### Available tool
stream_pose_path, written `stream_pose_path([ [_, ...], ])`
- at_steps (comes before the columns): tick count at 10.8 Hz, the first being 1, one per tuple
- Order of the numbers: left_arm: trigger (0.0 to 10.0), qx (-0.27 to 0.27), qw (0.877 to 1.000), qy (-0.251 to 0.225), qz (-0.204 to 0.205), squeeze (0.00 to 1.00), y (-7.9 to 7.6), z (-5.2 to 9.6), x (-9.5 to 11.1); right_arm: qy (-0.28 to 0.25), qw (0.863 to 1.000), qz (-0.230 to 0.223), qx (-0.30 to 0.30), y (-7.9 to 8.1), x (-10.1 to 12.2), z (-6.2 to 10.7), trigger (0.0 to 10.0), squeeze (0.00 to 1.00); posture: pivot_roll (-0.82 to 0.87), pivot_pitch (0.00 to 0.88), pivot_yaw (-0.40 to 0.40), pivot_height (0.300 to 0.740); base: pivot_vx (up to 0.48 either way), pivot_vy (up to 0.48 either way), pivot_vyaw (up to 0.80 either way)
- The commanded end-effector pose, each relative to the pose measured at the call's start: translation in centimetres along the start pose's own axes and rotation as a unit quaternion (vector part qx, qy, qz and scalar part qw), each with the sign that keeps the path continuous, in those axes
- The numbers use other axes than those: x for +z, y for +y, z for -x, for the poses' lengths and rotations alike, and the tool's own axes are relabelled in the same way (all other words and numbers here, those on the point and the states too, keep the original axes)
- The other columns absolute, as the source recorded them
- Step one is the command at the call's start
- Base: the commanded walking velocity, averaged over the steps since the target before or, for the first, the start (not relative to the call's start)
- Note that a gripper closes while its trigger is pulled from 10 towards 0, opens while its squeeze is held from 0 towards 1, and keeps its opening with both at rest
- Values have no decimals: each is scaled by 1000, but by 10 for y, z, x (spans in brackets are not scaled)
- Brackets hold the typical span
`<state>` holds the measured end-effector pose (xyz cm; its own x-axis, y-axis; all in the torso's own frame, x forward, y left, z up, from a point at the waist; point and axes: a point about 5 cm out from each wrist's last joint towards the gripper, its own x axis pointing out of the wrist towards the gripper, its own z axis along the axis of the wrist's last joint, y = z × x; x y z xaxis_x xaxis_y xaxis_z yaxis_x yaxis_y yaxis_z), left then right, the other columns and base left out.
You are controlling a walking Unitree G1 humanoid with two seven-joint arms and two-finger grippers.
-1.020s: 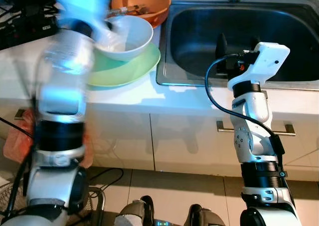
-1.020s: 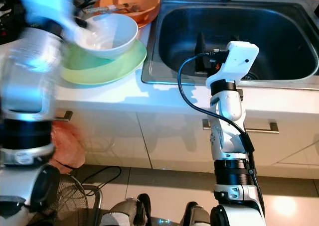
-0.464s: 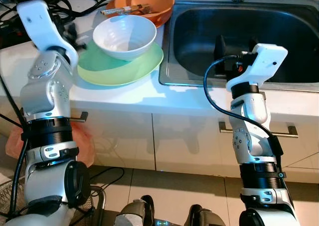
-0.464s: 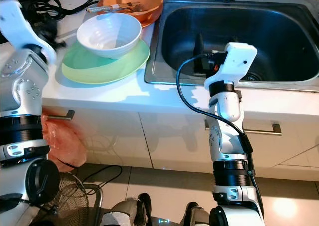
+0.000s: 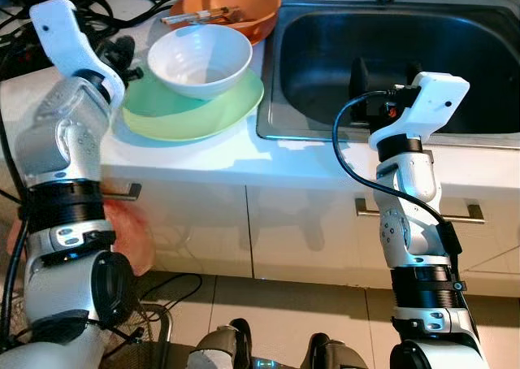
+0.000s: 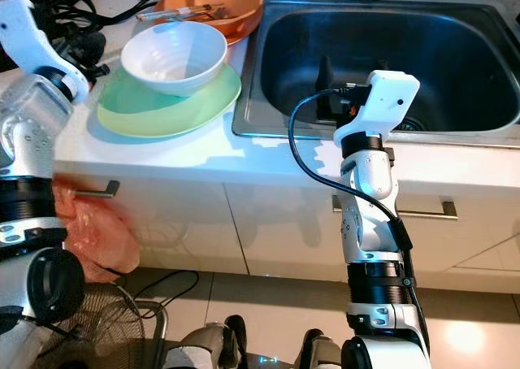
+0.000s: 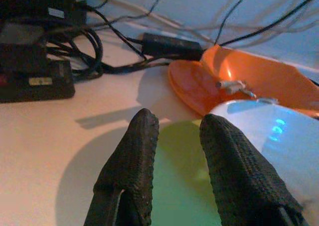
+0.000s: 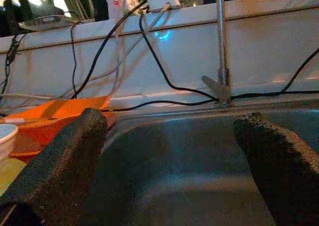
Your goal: Kitchen organization
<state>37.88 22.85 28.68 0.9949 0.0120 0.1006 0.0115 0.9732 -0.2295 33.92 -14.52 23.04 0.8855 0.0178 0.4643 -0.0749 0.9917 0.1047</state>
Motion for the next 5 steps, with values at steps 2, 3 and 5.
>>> stream_pose_path([
  [2, 10000, -31, 999, 9, -12, 0, -6, -1, 2, 1, 1000, -6, -3, 1, -1, 1, 10000, 0, 105, 180, 89, 740, 0, 0, 0],
  [3, 10000, -42, 999, 3, -14, 1000, -9, 0, 2, 1, 1000, -6, -3, 1, -1, 2, 10000, 0, 106, 182, 89, 740, 0, 0, 0],
  [5, 10000, -45, 999, 8, -11, 1000, -12, 0, 2, 2, 1000, -6, -3, 2, -2, 2, 10000, 0, 105, 184, 90, 740, 0, 0, 0],
])
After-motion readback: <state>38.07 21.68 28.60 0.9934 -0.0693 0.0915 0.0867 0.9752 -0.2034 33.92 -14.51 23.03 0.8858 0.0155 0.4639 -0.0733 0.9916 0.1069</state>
